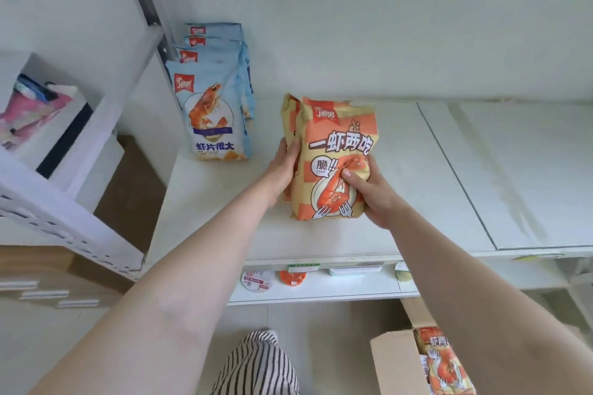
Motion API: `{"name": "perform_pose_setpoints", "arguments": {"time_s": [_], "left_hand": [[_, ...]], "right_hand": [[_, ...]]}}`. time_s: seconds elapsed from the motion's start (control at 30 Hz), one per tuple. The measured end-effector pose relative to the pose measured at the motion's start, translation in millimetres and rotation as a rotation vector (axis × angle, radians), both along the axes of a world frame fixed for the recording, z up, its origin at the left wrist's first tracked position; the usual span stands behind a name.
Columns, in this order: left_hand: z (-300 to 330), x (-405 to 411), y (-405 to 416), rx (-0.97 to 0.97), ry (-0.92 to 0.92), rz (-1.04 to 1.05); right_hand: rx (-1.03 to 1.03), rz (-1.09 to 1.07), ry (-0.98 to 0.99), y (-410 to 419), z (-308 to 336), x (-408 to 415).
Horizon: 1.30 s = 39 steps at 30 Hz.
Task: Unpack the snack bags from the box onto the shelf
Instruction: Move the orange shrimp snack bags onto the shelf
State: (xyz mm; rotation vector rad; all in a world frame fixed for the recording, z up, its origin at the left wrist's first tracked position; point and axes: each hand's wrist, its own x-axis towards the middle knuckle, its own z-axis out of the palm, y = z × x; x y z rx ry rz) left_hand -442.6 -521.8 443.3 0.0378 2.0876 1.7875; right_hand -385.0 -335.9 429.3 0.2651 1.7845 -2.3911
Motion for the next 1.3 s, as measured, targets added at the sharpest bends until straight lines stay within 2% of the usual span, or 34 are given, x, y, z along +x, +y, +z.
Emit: {"name": "perform_pose_setpoints", "arguments": {"time_s": [0.13, 0.2, 0.27, 0.33, 0.43, 0.5, 0.57, 0.67, 0.77, 0.87, 0.97, 1.1, 1.2, 1.3], "left_hand": [[-31.2, 4.1, -8.3, -0.191, 0.140, 0.160], [-21.3, 16.2, -9.7, 0.030, 0.137, 0.189], [-7.9, 25.0, -8.3, 0.278, 0.091, 0.111], [3.9, 22.8, -6.1, 0.315, 0.228, 0.037], [4.5, 11.0, -4.4, 0.293, 0.403, -0.107], [-12.6, 4.2, -1.4, 0.209, 0.447, -0.181], [-35.7, 3.3, 3.2, 0.169, 0.408, -0.191], [-59.6, -2.2, 4.1, 0.173, 0.387, -0.162], [-71.6, -3.9, -3.5, 0.181, 0.368, -0.216], [-83.3, -1.7, -3.8, 0.144, 0.334, -0.278], [-82.4, -7.0, -0.1, 0.140, 0.321, -0.245], [-90.1, -12.6, 0.3, 0.185, 0.376, -0.180], [-96.7, -15.8, -0.1, 0.154, 0.415, -0.235], [-97.8, -30.4, -0.1, 0.107, 0.471, -0.281]], "right_hand": [[0.018, 0.056, -0.020, -3.2, -15.3, 6.7], [0.047, 0.069, 0.013, -5.4, -15.5, 7.8], [0.075, 0.058, 0.063, -9.9, -7.9, 5.2], [0.094, 0.024, 0.138, -10.6, 3.2, -2.5], [0.156, 0.011, 0.231, 0.9, 8.6, -13.9], [0.264, 0.093, 0.221, 8.4, -7.1, -16.9], [0.319, 0.162, 0.174, 10.6, -29.2, -17.9], [0.265, 0.127, 0.176, 11.8, -46.3, -22.5], [0.206, 0.125, 0.215, 13.1, -48.5, -24.3], [0.235, 0.165, 0.224, 12.2, -54.8, -25.8], [0.244, 0.184, 0.218, 14.5, -56.8, -30.9], [0.253, 0.186, 0.238, 22.3, -63.3, -36.0], [0.279, 0.275, 0.258, 27.1, -68.5, -40.9], [0.289, 0.277, 0.304, 31.6, -71.7, -56.8]]}}
